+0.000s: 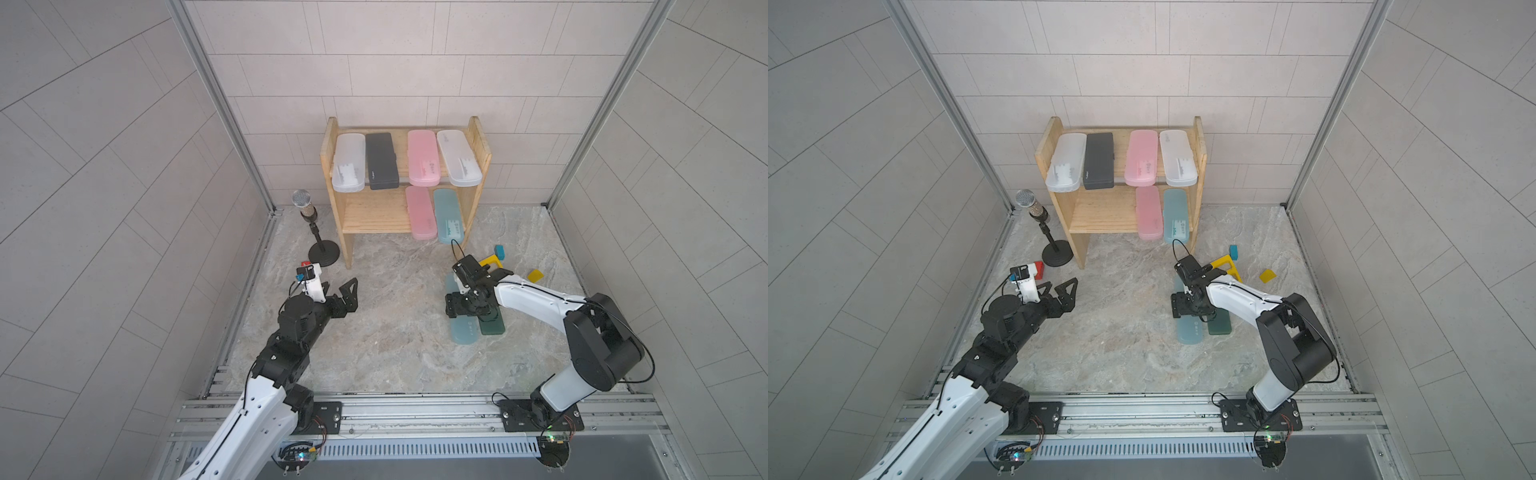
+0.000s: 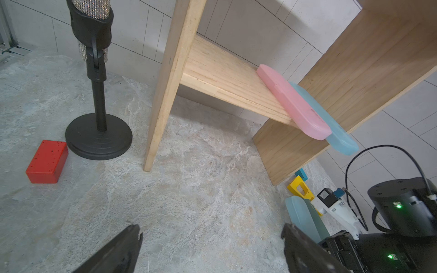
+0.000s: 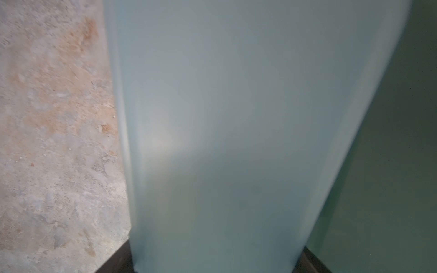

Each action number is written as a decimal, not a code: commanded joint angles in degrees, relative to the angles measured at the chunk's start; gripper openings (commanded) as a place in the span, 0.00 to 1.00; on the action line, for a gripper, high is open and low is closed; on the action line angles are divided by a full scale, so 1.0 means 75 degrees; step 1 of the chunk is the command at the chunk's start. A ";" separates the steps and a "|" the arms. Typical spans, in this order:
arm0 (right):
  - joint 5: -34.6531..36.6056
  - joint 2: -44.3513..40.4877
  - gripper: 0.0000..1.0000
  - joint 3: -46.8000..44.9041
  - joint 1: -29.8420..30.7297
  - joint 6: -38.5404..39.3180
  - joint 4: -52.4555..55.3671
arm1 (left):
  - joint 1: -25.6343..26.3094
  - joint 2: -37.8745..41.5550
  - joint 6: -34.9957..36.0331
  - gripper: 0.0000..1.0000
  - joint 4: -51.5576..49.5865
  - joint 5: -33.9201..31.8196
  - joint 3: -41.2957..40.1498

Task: Remove the pencil cases from the shelf
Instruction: Place the pencil case at the center of the board.

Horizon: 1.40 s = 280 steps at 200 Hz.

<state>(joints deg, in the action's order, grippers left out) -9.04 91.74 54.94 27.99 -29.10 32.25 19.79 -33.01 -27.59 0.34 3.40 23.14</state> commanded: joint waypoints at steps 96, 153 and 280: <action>0.0484 0.0148 0.94 0.0282 -0.0059 0.0031 0.0084 | 0.0022 -0.0804 -0.1206 1.00 0.0616 0.0521 0.0371; 0.0665 -0.1394 1.00 0.0097 -0.0060 0.0010 0.0118 | 0.0178 -0.1902 -0.2899 1.00 0.1855 0.1185 0.0726; -0.0045 -0.4545 1.00 -0.0121 -0.1681 0.0042 0.1114 | 0.1757 -0.6629 -0.4874 1.00 0.4427 0.1766 0.3575</action>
<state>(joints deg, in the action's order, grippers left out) -6.85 58.48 54.41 17.43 -29.71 38.06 32.42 -79.59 -62.37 29.67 15.57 46.19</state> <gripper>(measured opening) 0.997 0.995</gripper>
